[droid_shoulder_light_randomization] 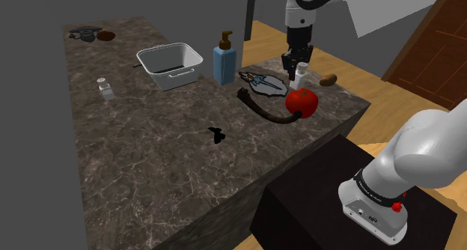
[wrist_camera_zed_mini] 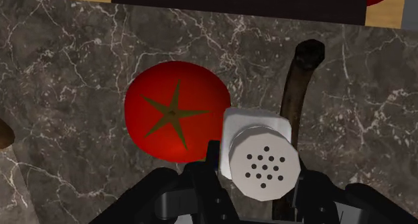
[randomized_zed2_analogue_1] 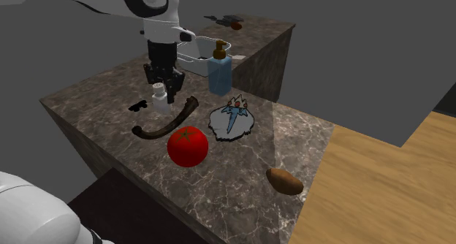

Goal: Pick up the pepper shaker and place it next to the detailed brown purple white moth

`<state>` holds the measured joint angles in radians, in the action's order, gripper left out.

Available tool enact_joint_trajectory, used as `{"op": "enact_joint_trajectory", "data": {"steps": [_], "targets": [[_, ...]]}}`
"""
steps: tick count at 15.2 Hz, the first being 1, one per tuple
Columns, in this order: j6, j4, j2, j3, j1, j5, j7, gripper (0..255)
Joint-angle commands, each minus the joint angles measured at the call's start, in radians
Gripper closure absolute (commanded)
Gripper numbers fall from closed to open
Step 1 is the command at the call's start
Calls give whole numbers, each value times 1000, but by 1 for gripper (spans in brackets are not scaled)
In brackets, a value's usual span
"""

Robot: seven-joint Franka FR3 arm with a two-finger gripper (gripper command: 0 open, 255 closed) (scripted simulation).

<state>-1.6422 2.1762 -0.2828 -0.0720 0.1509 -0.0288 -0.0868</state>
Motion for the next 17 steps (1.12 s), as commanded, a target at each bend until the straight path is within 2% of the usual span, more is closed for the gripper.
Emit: {"op": "enact_joint_trajectory", "data": {"steps": [1,9,17], "targets": [[-4,-6,11,31,23,23,-49,255],[-7,-99,102,147,108,96,-229,255],[-4,-264,250,247,190,132,-407,255]]}}
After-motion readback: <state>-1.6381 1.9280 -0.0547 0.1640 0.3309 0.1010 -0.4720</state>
